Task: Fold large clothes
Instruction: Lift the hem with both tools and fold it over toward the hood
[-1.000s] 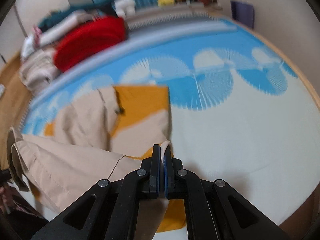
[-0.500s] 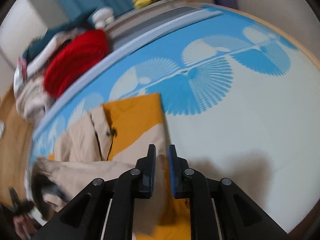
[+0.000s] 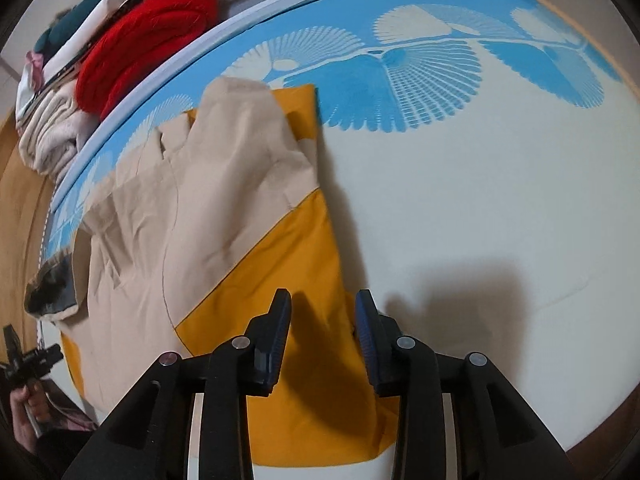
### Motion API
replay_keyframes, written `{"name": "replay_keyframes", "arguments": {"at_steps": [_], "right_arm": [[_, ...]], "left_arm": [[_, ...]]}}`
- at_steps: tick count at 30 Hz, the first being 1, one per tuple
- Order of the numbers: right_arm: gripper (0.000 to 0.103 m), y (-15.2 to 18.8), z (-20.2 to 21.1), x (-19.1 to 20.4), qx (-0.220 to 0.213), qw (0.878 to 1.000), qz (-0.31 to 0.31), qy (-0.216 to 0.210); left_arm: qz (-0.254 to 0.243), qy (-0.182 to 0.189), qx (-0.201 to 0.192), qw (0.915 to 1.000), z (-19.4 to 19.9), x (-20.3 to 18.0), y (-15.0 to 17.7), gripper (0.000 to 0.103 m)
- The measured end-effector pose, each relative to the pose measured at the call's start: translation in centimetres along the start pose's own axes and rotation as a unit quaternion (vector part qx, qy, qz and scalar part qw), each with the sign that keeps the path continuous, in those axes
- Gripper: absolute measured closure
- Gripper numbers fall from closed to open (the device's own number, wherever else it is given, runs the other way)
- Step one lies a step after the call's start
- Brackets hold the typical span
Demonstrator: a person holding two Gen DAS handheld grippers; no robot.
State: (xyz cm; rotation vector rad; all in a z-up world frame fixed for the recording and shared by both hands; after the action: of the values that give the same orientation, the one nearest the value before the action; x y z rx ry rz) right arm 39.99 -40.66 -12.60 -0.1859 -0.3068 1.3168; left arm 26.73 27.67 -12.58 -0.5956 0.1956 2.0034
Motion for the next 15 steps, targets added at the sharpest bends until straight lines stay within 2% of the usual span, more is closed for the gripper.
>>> {"name": "replay_keyframes", "arguments": {"at_steps": [10,15], "right_arm": [[0.066,-1.0,-1.1,1.1,0.002,1.0,-0.004,-0.003],[0.066,-1.6,-1.2,1.3,-0.01,1.0,-0.001,0.0]], "left_arm": [[-0.022,0.0,-0.036,0.9991,-0.8,-3.5,-1.9,0.059],[-0.036,-0.016,-0.048,0.9981,-1.7,-4.5,-3.1,0.059]]}}
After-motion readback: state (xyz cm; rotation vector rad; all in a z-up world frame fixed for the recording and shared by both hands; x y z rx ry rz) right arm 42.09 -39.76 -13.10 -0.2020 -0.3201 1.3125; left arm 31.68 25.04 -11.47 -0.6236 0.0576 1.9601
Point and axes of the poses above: each gripper's, at about its wrist camera, not at the fingertips, and z roughly against the way its jaws point, x to its left, y to its underside, the point moved 4 cm from there along -z, roughly the way its jaws point, and after that the axes turned 10 degrees about y, right-handed, at the moved point
